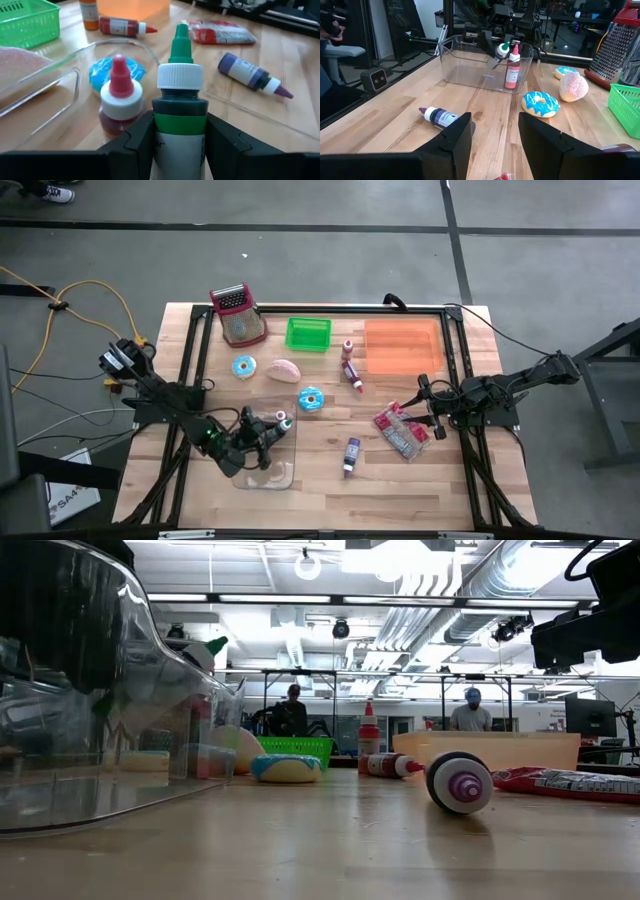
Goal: Pick & Place Food Item
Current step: Put the green food coloring bottle into the transparent bin
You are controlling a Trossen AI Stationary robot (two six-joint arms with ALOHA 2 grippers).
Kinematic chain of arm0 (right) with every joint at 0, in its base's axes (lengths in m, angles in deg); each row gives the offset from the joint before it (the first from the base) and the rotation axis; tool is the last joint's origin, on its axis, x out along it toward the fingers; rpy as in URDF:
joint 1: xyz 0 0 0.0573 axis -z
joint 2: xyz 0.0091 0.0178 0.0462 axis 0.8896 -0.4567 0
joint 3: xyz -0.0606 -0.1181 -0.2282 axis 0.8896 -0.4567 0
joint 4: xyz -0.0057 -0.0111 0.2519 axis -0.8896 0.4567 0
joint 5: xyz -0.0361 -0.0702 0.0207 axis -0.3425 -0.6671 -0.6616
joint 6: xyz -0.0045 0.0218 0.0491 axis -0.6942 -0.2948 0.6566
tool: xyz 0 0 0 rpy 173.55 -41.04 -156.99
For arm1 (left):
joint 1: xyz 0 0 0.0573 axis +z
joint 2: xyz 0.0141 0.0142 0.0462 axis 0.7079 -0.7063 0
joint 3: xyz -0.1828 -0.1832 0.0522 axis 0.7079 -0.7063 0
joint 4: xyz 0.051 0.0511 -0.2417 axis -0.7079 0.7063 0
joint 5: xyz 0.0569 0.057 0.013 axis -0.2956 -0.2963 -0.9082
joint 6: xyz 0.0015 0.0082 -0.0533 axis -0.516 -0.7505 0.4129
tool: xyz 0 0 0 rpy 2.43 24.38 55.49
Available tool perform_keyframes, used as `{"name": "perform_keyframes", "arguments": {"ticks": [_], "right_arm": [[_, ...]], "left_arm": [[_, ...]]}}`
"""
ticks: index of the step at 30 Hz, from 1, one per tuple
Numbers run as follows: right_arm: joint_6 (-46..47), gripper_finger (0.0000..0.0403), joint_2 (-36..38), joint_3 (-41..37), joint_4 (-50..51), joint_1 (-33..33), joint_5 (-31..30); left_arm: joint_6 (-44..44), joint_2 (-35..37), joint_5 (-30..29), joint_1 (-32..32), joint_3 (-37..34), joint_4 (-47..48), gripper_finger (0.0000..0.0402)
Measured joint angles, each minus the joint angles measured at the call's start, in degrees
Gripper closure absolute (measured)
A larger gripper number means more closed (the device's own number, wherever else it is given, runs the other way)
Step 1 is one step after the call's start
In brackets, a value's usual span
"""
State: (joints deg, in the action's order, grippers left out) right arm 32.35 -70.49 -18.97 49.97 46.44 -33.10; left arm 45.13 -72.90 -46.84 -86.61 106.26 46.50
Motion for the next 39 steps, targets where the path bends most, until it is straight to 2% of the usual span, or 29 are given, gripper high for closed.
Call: {"name": "perform_keyframes", "arguments": {"ticks": [5, 9, 13, 20, 26, 34, 39], "right_arm": [[0.0, 0.0251, 0.0, 0.0, 0.0, 0.0, 0.0], [0.0, 0.0251, 0.0, 0.0, 0.0, 0.0, 0.0], [0.0, 0.0251, 0.0, 0.0, 0.0, 0.0, 0.0], [0.0, 0.0251, 0.0, 0.0, 0.0, 0.0, 0.1], [0.0, 0.0251, 0.0, 0.0, 0.0, 0.0, 0.1], [0.0, 0.0251, 0.0, 0.0, 0.0, 0.0, 0.1], [0.0, 0.0251, 0.0, 0.0, 0.0, 0.0, 0.1]], "left_arm": [[-0.8, 0.0, 0.0, 0.2, 0.0, -1.0, 0.0267], [-5.2, 0.0, 0.7, 0.2, 0.0, -3.7, 0.0267], [-9.8, 0.0, 3.8, 1.2, 0.0, -6.2, 0.0267], [-11.0, 0.0, 10.8, 4.5, 0.0, -7.2, 0.0267], [-14.1, 0.0, 13.6, 5.9, 0.1, -9.0, 0.0266], [-14.1, 0.0, 13.6, 5.9, 0.1, -9.0, 0.0227], [-14.1, 0.0, 14.0, 5.9, 0.1, -9.1, 0.0220]]}}
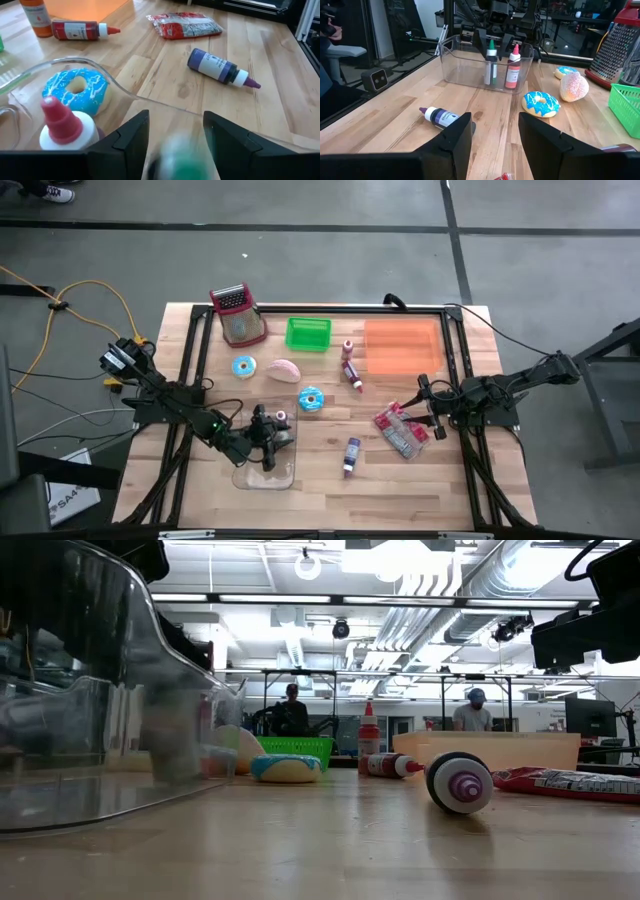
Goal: Pick & Place Food Item
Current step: Put the green food coloring bottle into the transparent bin, then put the orange food coloring bottle into the transparent bin
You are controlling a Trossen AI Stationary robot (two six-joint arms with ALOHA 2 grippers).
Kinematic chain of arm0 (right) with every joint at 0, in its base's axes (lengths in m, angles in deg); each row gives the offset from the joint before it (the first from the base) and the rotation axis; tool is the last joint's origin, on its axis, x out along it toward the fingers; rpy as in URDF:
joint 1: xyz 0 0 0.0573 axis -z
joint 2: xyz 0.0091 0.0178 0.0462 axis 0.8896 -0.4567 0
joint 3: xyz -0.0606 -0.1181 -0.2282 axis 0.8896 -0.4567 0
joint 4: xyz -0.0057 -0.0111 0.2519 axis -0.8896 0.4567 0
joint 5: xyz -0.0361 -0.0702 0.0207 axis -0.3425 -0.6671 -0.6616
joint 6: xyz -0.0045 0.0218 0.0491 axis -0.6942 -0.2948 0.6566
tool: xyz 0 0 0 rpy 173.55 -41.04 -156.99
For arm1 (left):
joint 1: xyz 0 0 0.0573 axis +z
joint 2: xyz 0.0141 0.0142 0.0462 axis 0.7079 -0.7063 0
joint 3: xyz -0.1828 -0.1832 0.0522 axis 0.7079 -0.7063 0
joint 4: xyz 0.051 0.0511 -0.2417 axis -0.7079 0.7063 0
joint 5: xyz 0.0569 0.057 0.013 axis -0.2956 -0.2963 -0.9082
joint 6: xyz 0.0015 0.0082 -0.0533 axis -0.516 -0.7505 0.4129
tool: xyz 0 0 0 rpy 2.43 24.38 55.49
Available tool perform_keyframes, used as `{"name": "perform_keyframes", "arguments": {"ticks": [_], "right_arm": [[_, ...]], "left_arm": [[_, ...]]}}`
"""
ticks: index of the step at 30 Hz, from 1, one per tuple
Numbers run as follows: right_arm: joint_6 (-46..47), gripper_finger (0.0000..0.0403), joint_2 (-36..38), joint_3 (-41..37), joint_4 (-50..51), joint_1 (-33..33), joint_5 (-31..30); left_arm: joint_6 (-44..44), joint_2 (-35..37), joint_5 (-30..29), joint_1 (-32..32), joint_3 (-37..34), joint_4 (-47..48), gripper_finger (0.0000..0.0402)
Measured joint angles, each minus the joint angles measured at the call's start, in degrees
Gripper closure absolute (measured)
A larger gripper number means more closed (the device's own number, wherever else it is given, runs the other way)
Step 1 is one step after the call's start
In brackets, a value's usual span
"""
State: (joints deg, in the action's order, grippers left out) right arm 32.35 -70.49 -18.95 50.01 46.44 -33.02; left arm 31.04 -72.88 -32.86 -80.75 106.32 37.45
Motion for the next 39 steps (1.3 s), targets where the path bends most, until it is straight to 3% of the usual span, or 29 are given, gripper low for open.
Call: {"name": "perform_keyframes", "arguments": {"ticks": [39], "right_arm": [[0.0, 0.0251, 0.0, 0.0, 0.0, 0.0, 0.0]], "left_arm": [[-3.6, -2.0, 0.5, 0.5, 0.0, -6.4, 0.0218]]}}
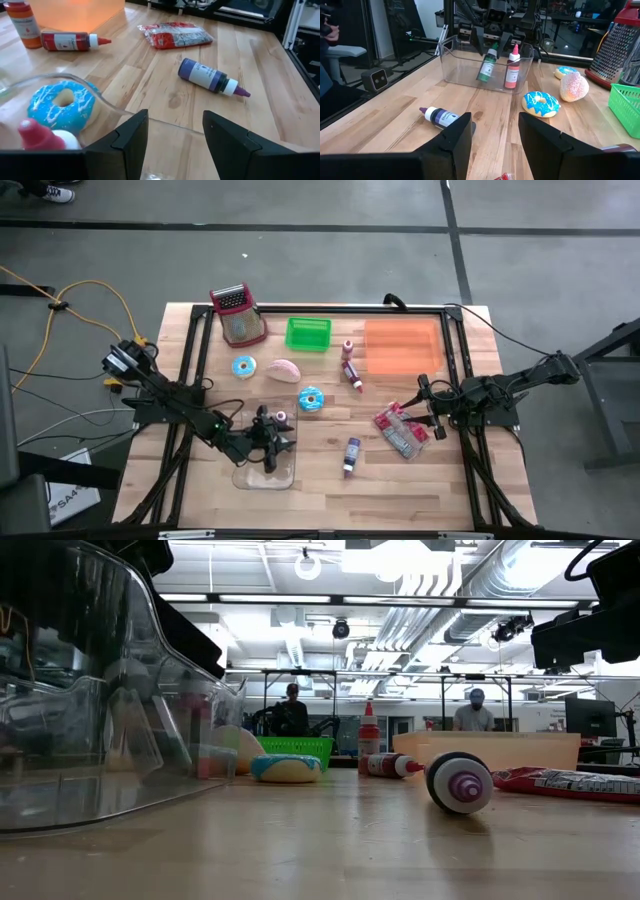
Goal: Pick & Place Food Item
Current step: Put the orange food coloring bottle into the transparent bin
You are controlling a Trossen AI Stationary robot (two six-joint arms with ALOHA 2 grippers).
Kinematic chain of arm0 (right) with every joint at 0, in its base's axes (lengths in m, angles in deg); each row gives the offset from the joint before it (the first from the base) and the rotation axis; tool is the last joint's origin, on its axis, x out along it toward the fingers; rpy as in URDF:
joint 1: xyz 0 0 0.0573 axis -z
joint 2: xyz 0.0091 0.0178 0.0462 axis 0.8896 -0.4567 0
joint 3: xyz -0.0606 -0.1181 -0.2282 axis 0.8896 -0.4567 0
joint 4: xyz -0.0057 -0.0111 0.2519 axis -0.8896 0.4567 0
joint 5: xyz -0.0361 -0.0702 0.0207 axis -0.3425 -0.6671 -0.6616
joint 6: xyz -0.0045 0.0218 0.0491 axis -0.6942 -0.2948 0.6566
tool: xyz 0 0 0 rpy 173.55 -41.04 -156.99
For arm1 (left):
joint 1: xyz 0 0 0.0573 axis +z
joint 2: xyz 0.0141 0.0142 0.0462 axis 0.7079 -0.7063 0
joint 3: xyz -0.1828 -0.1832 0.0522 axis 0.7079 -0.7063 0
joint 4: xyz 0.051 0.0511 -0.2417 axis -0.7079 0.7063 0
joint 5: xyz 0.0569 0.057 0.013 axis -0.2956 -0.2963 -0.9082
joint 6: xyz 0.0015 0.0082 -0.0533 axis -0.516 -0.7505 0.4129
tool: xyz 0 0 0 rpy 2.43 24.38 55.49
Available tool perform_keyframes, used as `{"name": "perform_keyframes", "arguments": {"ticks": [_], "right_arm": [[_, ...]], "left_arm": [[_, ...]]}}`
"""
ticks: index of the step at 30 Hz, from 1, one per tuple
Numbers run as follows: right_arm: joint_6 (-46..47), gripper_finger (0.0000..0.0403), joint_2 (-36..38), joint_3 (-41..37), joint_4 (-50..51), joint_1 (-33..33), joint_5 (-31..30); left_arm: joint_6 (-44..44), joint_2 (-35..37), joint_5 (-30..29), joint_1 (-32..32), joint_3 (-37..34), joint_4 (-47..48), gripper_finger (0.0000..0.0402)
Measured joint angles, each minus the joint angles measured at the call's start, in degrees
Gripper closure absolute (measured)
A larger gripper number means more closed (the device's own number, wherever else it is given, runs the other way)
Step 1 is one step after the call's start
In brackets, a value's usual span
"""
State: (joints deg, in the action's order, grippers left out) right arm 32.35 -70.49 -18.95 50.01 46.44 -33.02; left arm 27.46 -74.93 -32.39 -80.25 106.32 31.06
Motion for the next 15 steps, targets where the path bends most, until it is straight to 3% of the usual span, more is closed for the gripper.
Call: {"name": "perform_keyframes", "arguments": {"ticks": [8, 15], "right_arm": [[0.0, 0.0251, 0.0, 0.0, 0.0, 0.0, 0.0], [0.0, 0.0251, 0.0, 0.0, 0.0, 0.0, 0.0]], "left_arm": [[-5.0, -1.9, 2.9, 1.6, 0.0, -6.9, 0.0218], [-5.4, -1.9, 5.8, 3.0, 0.0, -7.5, 0.0218]]}}
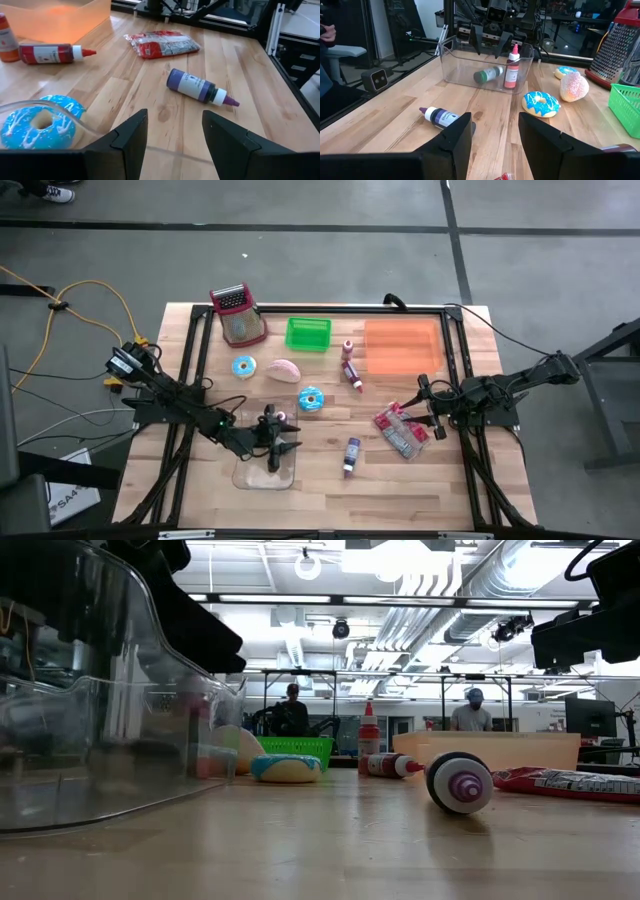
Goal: Pick & Place Food Item
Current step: Put the orange food coloring bottle into the transparent bin
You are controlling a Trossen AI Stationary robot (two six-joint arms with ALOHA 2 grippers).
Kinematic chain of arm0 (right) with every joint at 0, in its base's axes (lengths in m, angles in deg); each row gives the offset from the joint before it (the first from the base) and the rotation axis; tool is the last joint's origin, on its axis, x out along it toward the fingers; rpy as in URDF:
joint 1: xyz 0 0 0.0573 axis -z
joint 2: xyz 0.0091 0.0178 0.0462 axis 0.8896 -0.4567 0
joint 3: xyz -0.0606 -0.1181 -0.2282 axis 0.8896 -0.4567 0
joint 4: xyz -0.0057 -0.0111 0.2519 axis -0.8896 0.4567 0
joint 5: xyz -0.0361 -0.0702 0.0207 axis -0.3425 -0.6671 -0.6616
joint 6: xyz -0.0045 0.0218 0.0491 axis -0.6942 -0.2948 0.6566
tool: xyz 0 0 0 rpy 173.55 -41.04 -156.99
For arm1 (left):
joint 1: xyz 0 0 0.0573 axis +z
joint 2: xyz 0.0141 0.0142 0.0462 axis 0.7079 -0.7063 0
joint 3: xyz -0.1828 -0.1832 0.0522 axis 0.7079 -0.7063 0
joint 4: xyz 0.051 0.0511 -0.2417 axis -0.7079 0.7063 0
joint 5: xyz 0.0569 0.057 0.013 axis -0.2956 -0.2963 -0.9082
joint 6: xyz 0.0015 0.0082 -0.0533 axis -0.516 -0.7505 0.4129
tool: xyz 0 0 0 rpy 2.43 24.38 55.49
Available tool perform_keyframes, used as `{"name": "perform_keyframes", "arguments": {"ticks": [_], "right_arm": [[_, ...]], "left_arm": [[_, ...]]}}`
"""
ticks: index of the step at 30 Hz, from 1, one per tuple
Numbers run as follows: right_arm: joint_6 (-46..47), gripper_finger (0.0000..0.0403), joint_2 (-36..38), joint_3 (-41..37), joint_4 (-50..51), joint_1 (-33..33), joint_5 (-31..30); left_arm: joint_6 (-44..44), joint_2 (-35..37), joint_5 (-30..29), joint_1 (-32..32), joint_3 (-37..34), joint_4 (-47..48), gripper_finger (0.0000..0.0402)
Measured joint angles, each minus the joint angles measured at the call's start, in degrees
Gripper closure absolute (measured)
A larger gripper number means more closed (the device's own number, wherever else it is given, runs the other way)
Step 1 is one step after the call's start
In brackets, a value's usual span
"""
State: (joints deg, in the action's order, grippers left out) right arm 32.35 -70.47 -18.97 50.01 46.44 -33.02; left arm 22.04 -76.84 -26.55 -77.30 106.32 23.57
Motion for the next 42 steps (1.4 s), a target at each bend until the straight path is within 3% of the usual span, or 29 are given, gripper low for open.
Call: {"name": "perform_keyframes", "arguments": {"ticks": [13, 20, 25, 35, 42], "right_arm": [[0.0, 0.0251, 0.0, 0.0, 0.0, 0.0, 0.0], [0.0, 0.0251, 0.0, 0.0, 0.0, 0.0, 0.0], [0.0, 0.0251, 0.0, 0.0, 0.0, 0.0, 0.0], [0.0, 0.0251, 0.0, 0.0, 0.0, 0.0, 0.0], [0.0, 0.0251, 0.0, 0.0, 0.0, 0.0, 0.0]], "left_arm": [[-6.7, 0.0, 0.7, 0.5, 0.4, -5.1, 0.0218], [-12.9, 0.3, 7.6, 4.2, 4.4, -4.6, 0.0218], [-13.6, 0.8, 13.1, 7.3, 9.7, 4.5, 0.0218], [-17.8, 0.8, 18.6, 14.3, 24.3, 31.0, 0.0218], [-24.1, 0.7, 28.3, 20.4, 26.3, 34.3, 0.0218]]}}
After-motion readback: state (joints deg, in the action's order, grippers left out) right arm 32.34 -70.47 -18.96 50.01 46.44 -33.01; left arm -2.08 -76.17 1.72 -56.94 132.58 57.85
